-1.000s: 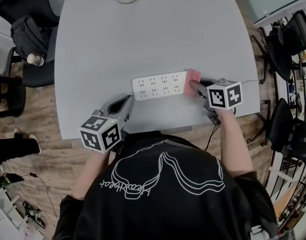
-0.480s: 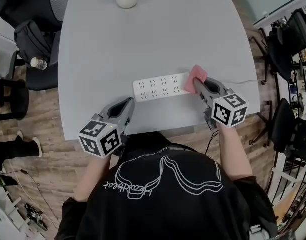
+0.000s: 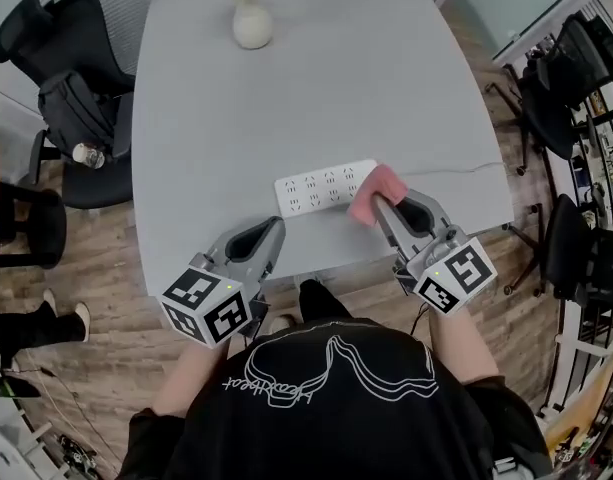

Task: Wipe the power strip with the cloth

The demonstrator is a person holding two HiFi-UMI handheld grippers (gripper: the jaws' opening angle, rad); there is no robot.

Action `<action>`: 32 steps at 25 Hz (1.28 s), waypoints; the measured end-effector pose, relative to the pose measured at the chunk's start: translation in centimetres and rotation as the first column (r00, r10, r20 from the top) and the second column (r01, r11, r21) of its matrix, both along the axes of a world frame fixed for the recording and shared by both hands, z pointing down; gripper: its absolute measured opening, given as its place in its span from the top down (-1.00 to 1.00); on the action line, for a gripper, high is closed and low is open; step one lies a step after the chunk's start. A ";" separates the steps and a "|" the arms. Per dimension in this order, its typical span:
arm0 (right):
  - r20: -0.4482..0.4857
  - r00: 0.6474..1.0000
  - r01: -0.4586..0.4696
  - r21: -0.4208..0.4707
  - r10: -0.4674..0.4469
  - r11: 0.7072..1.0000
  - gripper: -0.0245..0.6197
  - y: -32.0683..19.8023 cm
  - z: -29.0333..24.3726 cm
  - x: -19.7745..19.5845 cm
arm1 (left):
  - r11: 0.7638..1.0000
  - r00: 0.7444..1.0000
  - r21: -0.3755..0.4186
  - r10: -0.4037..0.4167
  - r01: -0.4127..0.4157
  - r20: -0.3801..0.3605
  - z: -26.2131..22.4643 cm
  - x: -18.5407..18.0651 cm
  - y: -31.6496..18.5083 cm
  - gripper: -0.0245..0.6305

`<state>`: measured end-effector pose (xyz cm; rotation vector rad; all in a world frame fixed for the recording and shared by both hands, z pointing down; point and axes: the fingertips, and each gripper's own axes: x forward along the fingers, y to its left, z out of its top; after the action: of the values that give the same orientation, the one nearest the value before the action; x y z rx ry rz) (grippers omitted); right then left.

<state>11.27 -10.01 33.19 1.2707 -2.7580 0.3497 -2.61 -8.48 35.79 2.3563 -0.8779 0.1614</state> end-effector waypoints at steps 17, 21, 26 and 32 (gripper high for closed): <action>0.060 0.998 -0.037 0.067 0.033 0.997 0.81 13.6 -5.9 -7.2 | 0.978 0.993 0.178 0.113 -0.108 -0.018 -7.8 -3.9 10.4 0.88; 0.051 0.997 -0.055 0.074 0.052 0.996 0.81 14.7 -6.4 -7.4 | 0.974 0.992 0.195 0.124 -0.117 -0.023 -8.5 -4.3 11.4 0.88; 0.044 0.996 -0.075 0.072 0.072 0.995 0.81 15.6 -6.4 -7.5 | 0.973 0.991 0.194 0.131 -0.124 -0.023 -8.5 -4.7 12.1 0.88; 0.043 0.995 -0.095 0.066 0.092 0.993 0.81 16.1 -6.4 -7.6 | 0.972 0.989 0.188 0.144 -0.139 -0.013 -8.2 -5.0 12.7 0.88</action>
<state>3.69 6.09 26.79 1.4281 -2.7721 0.2939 -7.59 4.20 27.54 2.5910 -0.7392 0.1088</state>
